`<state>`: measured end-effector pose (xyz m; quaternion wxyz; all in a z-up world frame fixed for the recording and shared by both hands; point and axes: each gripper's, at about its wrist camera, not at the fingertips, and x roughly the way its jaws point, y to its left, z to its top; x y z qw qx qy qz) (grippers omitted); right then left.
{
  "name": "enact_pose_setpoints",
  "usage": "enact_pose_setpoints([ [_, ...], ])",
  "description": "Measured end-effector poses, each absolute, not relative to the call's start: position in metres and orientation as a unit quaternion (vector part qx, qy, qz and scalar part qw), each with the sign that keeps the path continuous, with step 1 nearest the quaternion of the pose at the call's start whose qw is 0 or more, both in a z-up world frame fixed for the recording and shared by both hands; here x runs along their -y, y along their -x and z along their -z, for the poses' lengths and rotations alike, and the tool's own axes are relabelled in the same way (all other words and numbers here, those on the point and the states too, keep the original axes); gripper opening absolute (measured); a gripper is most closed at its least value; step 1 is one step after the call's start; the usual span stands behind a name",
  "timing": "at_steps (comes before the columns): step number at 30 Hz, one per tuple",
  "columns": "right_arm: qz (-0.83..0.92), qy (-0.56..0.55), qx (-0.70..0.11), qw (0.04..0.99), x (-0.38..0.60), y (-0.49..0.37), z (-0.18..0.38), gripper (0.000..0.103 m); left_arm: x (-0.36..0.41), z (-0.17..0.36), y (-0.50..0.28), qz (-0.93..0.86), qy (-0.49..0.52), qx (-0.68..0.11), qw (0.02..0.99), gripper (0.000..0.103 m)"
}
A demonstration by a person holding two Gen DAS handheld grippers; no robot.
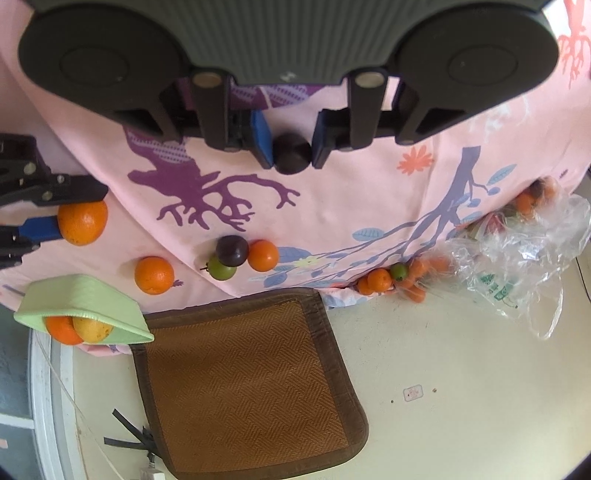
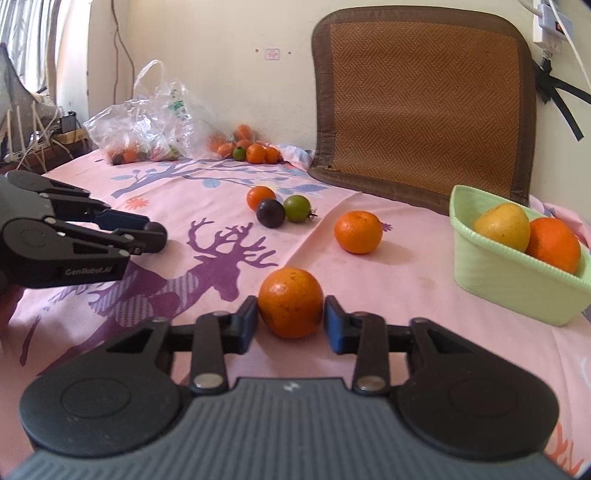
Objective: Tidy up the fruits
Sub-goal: 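Carry plum and tangerine into the basket and open both grippers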
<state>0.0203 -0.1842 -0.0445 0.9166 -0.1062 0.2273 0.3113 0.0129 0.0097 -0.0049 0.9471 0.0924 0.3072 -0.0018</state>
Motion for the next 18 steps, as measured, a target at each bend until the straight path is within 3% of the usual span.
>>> enact_pose_setpoints([
  [13,-0.164,0.058,-0.130,0.976,0.257,-0.049,0.011,0.039,0.090,-0.056,-0.080,0.166,-0.062,-0.216,0.960,0.023],
  [18,-0.093,0.055,-0.122,0.987,0.289,-0.077,0.010,0.040,0.135,-0.049,-0.121,0.207,-0.065,-0.229,0.949,0.023],
])
